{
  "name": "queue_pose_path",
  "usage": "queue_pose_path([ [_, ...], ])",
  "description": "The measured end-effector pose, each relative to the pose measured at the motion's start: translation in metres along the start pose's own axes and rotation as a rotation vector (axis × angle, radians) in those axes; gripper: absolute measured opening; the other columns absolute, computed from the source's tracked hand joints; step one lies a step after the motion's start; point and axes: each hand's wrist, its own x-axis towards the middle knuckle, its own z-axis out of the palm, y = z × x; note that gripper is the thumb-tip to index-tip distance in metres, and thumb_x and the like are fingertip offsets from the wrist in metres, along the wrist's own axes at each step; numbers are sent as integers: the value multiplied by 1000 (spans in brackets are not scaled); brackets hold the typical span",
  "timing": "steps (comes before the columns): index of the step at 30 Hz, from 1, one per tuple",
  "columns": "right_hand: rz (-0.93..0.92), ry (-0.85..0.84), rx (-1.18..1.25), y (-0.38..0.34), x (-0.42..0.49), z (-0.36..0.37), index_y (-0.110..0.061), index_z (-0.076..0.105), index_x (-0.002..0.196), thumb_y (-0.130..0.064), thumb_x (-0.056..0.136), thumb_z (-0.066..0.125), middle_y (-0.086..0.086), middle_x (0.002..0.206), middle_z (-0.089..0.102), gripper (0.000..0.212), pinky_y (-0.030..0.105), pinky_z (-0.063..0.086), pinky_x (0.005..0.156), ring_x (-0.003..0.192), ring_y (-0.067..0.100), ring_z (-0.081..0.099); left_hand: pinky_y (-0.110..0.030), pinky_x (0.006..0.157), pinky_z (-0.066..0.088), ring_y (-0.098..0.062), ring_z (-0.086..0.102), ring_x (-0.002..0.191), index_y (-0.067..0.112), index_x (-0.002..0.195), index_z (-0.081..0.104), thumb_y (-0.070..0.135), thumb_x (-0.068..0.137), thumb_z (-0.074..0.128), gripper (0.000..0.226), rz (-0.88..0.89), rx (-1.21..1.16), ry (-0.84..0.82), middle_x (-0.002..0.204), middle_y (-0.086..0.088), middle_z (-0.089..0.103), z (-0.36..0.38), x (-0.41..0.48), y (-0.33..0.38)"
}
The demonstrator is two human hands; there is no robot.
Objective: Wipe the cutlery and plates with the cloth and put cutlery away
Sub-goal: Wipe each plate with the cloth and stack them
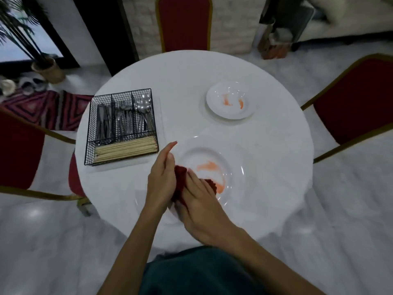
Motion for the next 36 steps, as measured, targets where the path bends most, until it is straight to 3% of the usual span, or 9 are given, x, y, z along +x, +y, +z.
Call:
queue_pose_path([
  [5,241,61,-237,31,16,-4,-18,7,164,-40,108,22,0,172,2,61,56,4,125,158,24,-10,-37,114,38,-4,46,132,49,138,51,35,108,36,36,60,-24,43,144,19,52,-9,-16,-1],
  [8,306,115,-374,24,5,-6,-6,24,160,-32,104,31,11,171,11,63,65,5,123,157,38,-3,-29,112,38,2,47,129,45,141,50,30,109,37,38,46,-147,145,142,22,50,-31,-16,-3],
  [11,229,-31,-370,1,-25,8,-5,29,158,-27,99,34,10,171,7,63,64,-4,122,157,34,-8,-18,103,39,14,48,118,45,140,53,28,109,36,39,17,-207,189,139,24,50,-43,-16,-4],
  [16,-18,-126,-93,-43,-11,12,-26,12,163,-41,110,25,-11,171,6,57,46,-4,127,156,7,-10,-40,113,41,-7,50,129,49,133,57,31,108,36,37,4,-144,145,138,17,57,-42,-29,-15],
  [24,220,9,-353,-13,28,-11,-20,-4,163,-53,106,14,-2,172,-8,69,60,-12,121,157,20,-16,-41,100,52,-14,59,117,53,120,61,32,108,37,33,-84,-299,234,128,11,63,-65,-22,7],
  [29,120,-185,-249,-55,-13,-9,-23,9,164,-62,92,-10,-7,172,-5,84,55,-18,122,155,13,-21,-34,91,54,-10,62,110,49,118,64,33,108,39,32,-112,-368,276,121,13,65,-74,-15,10],
  [32,14,-189,-145,-65,-3,0,-27,4,164,-54,103,4,-12,171,-5,66,54,-13,124,154,8,-21,-21,82,49,2,59,105,52,112,63,30,108,40,33,-80,-352,221,118,16,65,-60,-19,12],
  [34,-20,-93,-155,-51,15,-1,-26,2,164,-40,110,20,-11,172,-4,59,55,-10,124,155,9,-19,-20,87,49,2,59,109,45,120,65,28,108,39,33,-58,-338,181,119,16,66,-48,-22,13],
  [36,15,-13,-236,-30,28,-7,-23,4,164,-35,106,19,-7,172,-1,62,58,-4,124,157,15,-13,-22,95,48,0,60,114,40,127,64,28,108,39,34,-47,-341,166,122,15,67,-41,-24,12],
])
